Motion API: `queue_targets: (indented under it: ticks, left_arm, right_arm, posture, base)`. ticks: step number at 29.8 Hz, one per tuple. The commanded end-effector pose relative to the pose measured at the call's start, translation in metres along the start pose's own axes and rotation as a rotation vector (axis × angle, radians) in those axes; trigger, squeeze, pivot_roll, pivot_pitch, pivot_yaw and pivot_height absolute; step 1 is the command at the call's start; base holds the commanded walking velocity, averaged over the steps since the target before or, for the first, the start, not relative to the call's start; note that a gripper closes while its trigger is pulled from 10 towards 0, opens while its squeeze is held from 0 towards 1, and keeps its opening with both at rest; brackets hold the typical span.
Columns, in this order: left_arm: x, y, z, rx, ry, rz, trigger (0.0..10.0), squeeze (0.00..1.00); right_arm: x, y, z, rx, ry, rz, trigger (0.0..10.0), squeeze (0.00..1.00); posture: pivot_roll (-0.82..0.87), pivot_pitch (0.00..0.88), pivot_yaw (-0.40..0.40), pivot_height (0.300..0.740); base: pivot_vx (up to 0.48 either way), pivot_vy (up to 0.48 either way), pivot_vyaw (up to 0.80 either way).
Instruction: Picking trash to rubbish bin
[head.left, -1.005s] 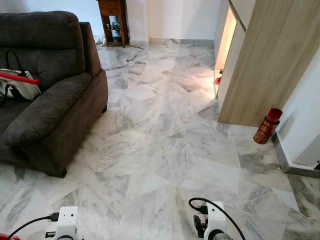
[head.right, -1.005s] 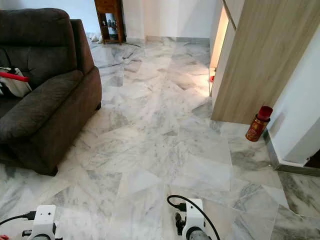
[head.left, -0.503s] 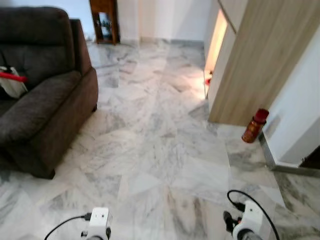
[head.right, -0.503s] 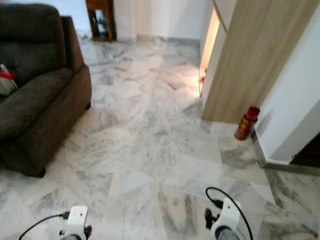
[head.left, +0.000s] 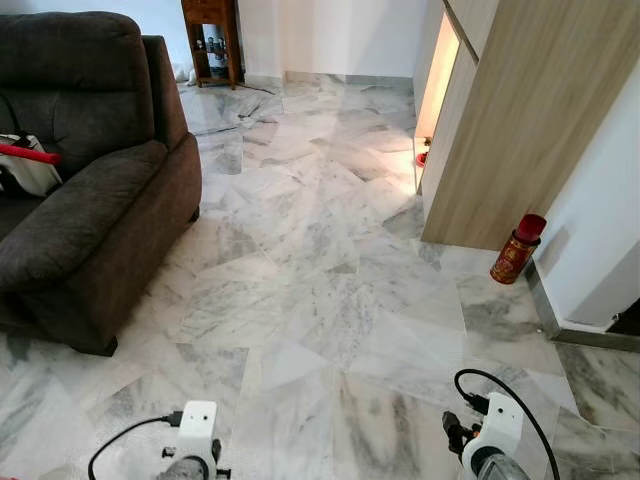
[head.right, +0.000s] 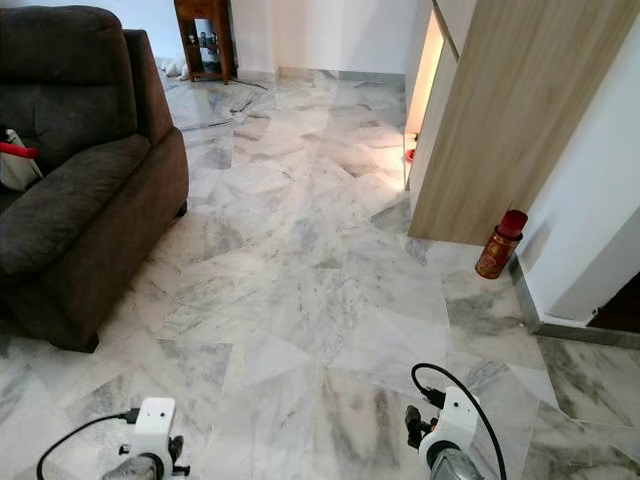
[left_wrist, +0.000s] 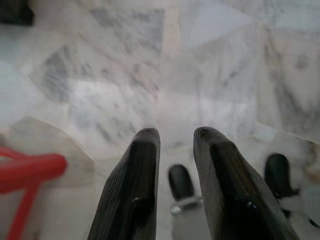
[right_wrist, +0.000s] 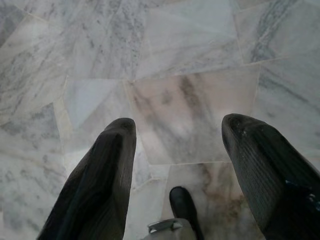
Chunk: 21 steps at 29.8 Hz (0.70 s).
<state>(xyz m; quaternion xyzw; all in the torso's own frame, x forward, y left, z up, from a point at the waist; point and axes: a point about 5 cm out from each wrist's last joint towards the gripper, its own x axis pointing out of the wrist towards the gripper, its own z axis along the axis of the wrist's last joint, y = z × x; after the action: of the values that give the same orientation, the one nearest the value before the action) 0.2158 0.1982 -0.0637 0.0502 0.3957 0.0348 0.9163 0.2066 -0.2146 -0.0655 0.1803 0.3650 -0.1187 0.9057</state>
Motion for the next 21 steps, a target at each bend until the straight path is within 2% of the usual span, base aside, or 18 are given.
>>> queue_targets:
  ticks: [1,3,5,6,7,8,10,14,17,21]
  left_arm:
    - [0.000,0.004,0.001,0.021,-0.005,0.012,10.0,0.00]
    - [0.000,0.011,0.003,0.029,-0.014,0.029,10.0,0.00]
    - [0.000,0.011,0.003,0.029,-0.014,0.030,10.0,0.00]
    - [0.000,0.019,0.005,0.023,-0.022,0.063,10.0,0.00]
    - [0.000,0.019,0.005,0.023,-0.022,0.063,10.0,0.00]
    - [-0.001,0.026,0.005,0.012,-0.025,0.091,10.0,0.00]
    - [-0.001,0.029,0.003,-0.020,-0.021,0.110,10.0,0.00]
    - [-0.004,0.029,-0.008,-0.045,0.002,0.128,10.0,0.00]
    - [-0.006,0.024,-0.017,-0.101,0.022,0.136,10.0,0.00]
    - [-0.007,0.019,-0.022,-0.125,0.033,0.126,10.0,0.00]
  right_arm:
    - [0.001,0.003,0.002,0.015,-0.011,-0.002,10.0,0.00]
    - [0.001,0.005,0.000,0.012,-0.004,-0.001,10.0,0.00]
    - [0.001,0.006,0.000,0.012,-0.003,-0.001,10.0,0.00]
    - [0.002,0.009,-0.001,0.003,0.003,0.004,10.0,0.00]
    - [0.002,0.009,-0.001,0.003,0.003,0.004,10.0,0.00]
    - [0.002,0.012,-0.001,-0.001,0.005,0.008,10.0,0.00]
    - [0.003,0.014,0.000,-0.006,0.007,0.012,10.0,0.00]
    - [0.004,0.017,0.000,-0.020,0.009,0.022,10.0,0.00]
    - [0.004,0.017,0.001,-0.033,0.008,0.026,10.0,0.00]
    - [0.003,0.014,0.004,-0.042,-0.007,0.027,10.0,0.00]
  posture:
    - [-0.20,0.000,-0.010,0.740]
    - [-0.19,0.000,-0.004,0.740]
    - [-0.19,0.000,-0.004,0.740]
    - [-0.17,0.000,-0.010,0.740]
    - [-0.17,0.000,-0.010,0.740]
    - [-0.17,0.000,-0.013,0.740]
    - [-0.17,0.000,-0.014,0.740]
    - [-0.17,0.000,-0.027,0.740]
    - [-0.17,0.000,-0.031,0.740]
    - [-0.18,0.000,-0.035,0.740]
  base:
    - [0.000,0.000,0.00]
    - [0.000,0.000,0.00]
    - [0.000,0.000,0.00]
    - [0.000,0.000,0.00]
    - [0.000,0.000,0.00]
    - [0.000,0.000,0.00]
    - [0.000,0.000,0.00]
    - [0.000,0.000,0.00]
    - [0.000,0.000,0.00]
    - [0.000,0.000,0.00]
